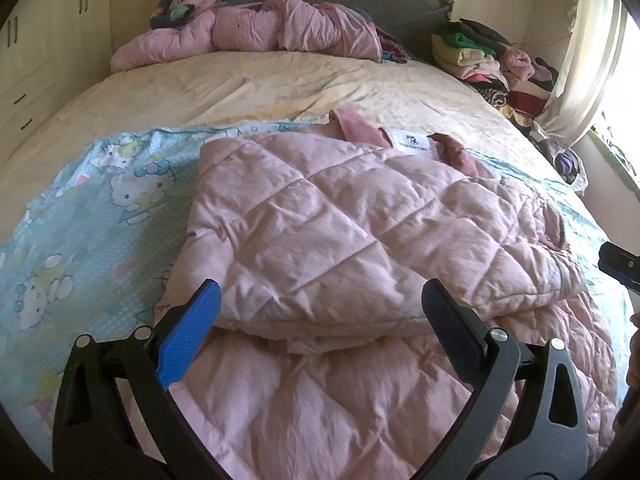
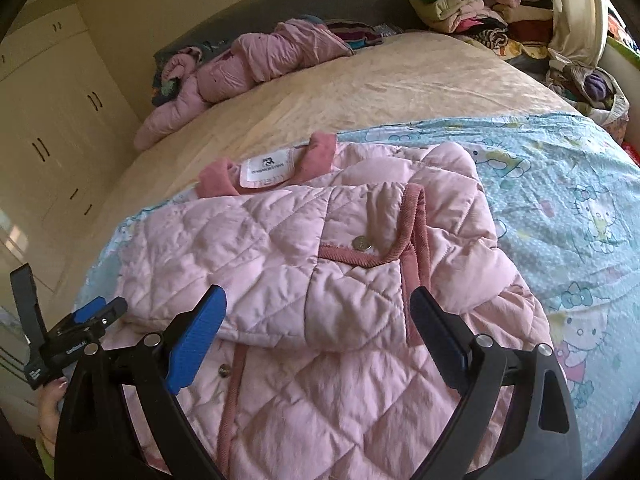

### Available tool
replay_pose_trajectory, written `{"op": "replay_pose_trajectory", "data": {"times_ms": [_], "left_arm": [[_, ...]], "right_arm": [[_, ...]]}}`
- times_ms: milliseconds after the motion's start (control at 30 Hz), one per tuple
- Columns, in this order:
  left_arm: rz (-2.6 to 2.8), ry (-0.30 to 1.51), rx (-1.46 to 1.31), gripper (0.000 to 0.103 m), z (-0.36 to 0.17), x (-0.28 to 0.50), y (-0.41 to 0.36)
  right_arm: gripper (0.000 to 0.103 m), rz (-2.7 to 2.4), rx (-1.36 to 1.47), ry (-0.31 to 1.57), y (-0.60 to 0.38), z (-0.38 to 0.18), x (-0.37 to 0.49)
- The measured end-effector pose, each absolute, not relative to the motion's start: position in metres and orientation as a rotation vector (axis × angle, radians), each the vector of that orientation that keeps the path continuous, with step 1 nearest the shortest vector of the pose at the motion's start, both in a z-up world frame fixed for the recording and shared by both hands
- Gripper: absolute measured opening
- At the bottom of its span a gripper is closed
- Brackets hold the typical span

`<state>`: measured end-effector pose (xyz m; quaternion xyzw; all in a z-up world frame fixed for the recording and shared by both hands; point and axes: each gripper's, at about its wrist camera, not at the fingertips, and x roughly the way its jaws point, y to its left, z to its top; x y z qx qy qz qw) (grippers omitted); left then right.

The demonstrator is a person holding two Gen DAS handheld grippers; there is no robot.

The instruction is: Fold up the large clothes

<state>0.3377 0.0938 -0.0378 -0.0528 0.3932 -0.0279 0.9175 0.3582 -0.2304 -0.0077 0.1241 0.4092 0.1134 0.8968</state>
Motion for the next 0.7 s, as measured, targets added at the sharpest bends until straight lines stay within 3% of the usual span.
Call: {"op": "replay_pose_trajectory", "data": {"times_ms": [700], "left_arm": [[-0.010, 0.685, -0.081, 0.094, 0.017, 0.234, 0.084]], "right_arm": [[0.092, 0.333, 0.214, 0.769, -0.226, 0.039, 0.284]]}}
